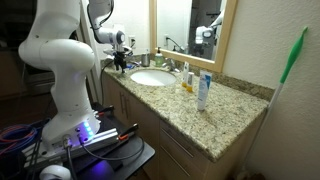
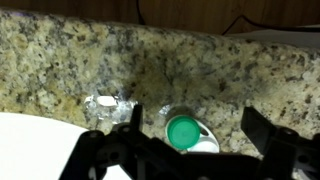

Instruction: Remove the green lid from the white object on the left

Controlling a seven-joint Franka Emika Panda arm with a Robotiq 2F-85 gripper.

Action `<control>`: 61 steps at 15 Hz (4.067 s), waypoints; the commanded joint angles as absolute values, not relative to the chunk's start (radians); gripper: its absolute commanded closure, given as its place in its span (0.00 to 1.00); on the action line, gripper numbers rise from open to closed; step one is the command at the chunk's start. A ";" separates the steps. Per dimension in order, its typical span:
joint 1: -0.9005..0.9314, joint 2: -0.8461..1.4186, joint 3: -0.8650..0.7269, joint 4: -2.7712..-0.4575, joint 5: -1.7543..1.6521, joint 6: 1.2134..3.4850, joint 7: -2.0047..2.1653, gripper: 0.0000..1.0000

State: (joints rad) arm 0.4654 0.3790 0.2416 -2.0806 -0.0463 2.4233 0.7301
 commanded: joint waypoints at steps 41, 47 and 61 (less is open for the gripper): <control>0.479 0.350 0.246 -2.081 -0.058 2.365 0.779 0.92; 0.463 0.385 0.236 -2.069 -0.037 2.384 0.787 0.92; 0.461 0.388 0.229 -2.060 -0.005 2.402 0.795 0.42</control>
State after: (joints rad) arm 0.4602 0.3761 0.2284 -2.0740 -0.0197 2.3979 0.7956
